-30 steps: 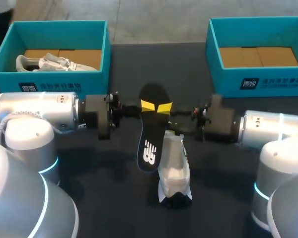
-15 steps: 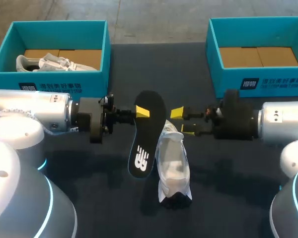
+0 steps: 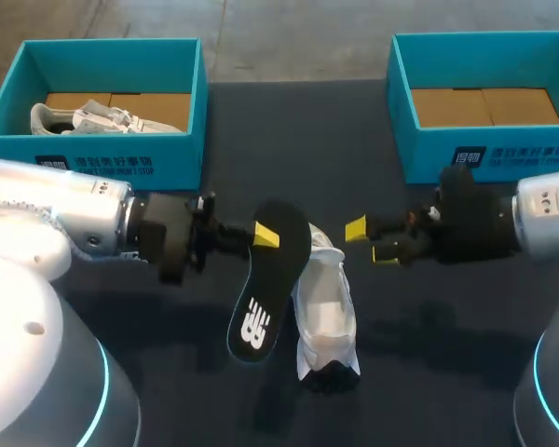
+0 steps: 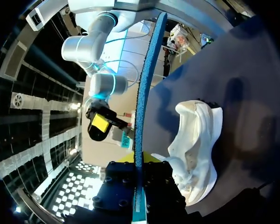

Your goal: Take the shoe out of the shoebox, open the shoe tongue, remove and reinsert the insole, then place the shoe into the shoebox

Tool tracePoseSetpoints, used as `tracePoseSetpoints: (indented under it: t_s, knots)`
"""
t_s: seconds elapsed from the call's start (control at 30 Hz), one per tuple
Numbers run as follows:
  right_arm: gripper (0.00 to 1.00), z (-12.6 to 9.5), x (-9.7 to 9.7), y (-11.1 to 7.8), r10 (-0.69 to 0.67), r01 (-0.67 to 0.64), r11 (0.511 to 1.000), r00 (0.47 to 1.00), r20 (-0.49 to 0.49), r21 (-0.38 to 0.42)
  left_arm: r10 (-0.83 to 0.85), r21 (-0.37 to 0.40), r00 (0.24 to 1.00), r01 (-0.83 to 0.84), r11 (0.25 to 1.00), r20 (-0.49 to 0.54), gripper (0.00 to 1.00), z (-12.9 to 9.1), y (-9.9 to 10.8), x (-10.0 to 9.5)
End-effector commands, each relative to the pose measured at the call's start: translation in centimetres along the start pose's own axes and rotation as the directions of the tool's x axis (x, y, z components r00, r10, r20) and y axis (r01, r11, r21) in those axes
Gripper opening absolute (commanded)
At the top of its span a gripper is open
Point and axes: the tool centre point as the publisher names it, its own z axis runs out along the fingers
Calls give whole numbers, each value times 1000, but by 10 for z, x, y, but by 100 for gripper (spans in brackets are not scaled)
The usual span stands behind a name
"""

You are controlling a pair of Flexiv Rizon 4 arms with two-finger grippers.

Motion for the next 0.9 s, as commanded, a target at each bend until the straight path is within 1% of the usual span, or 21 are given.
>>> tracePoseSetpoints:
  t_s: [0.03,0.57,0.6,0.67,0.7,0.73,0.77,0.83,0.9]
  knots:
    - [100,-39,1,-1,13,-20,990,999,51,137,-35,79,998,39,996,-49,0,1,-14,-2]
    - [100,-39,1,-1,13,-20,990,999,51,137,-35,79,998,39,996,-49,0,1,-14,-2]
    - [100,-41,2,-3,-11,2,990,998,60,139,-56,90,997,60,994,-44,0,4,-17,0]
    - [100,-49,3,-10,-106,92,984,990,87,151,-124,99,992,126,987,-25,0,13,-27,5]
    - [100,-52,2,-13,-129,112,981,986,103,161,-121,107,992,124,987,-30,0,16,-32,6]
    - [100,-55,0,-16,-174,152,973,978,119,174,-120,91,992,122,988,-33,0,20,-37,8]
    - [100,-58,-2,-19,-204,180,967,971,124,183,-132,92,991,134,987,-27,0,23,-42,9]
    - [100,-65,-8,-23,-255,219,952,955,154,215,-155,111,988,155,982,-13,0,28,-54,10]
    - [100,-72,-12,-29,-304,262,935,939,160,239,-185,122,983,184,975,-6,0,34,-65,11]
